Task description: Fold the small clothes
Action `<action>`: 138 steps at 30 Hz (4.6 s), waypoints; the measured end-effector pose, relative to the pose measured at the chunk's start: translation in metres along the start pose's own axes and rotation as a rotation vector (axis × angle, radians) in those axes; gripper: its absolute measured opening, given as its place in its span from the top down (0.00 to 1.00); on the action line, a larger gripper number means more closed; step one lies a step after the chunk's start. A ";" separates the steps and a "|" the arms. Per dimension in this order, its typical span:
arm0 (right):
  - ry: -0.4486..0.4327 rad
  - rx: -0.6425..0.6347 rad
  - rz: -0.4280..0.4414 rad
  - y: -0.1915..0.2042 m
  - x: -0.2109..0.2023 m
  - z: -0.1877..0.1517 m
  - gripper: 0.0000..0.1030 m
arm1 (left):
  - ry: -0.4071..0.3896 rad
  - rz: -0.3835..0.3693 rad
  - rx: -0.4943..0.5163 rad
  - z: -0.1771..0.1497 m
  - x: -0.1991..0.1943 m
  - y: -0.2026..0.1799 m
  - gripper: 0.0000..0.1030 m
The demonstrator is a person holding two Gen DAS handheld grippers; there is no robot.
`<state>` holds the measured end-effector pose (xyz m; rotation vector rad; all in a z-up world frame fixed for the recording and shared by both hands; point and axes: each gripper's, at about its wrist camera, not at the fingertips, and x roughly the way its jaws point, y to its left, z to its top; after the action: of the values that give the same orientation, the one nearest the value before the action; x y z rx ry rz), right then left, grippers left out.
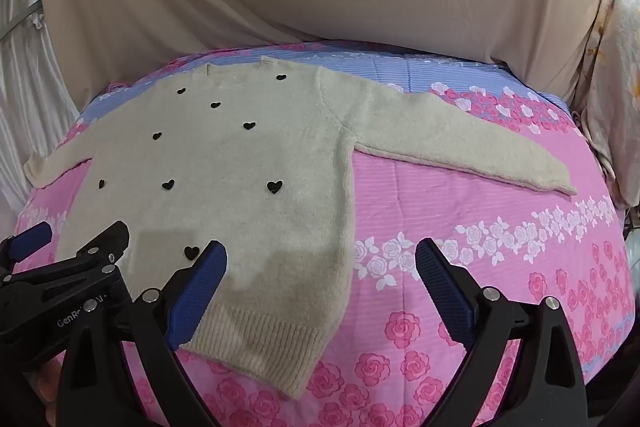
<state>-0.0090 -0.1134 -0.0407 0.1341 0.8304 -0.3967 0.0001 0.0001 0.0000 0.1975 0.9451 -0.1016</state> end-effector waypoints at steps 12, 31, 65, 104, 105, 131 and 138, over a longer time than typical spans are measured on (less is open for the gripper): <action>0.007 0.000 0.000 -0.001 0.004 0.004 0.09 | 0.005 0.000 -0.004 -0.002 -0.001 0.000 0.05; 0.005 -0.004 0.002 0.000 0.004 0.002 0.09 | 0.019 -0.015 -0.018 -0.005 0.008 0.001 0.05; 0.008 -0.004 0.002 0.002 0.007 0.003 0.09 | 0.024 -0.016 -0.020 -0.003 0.008 0.002 0.05; 0.076 0.038 0.025 -0.016 0.040 0.008 0.09 | 0.059 -0.021 -0.006 0.004 0.021 -0.008 0.05; 0.084 0.067 0.028 -0.028 0.046 0.009 0.09 | 0.054 -0.025 -0.004 0.006 0.021 -0.010 0.05; -0.026 0.719 -0.043 -0.383 0.129 0.086 0.93 | 0.121 -0.059 -0.121 0.027 0.042 -0.036 0.05; -0.198 0.441 0.334 -0.216 0.065 0.212 0.93 | 0.092 -0.095 -0.164 0.034 0.047 0.001 0.05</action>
<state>0.0921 -0.3879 0.0618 0.6256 0.5024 -0.2667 0.0542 -0.0064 -0.0186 0.0058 1.0500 -0.1026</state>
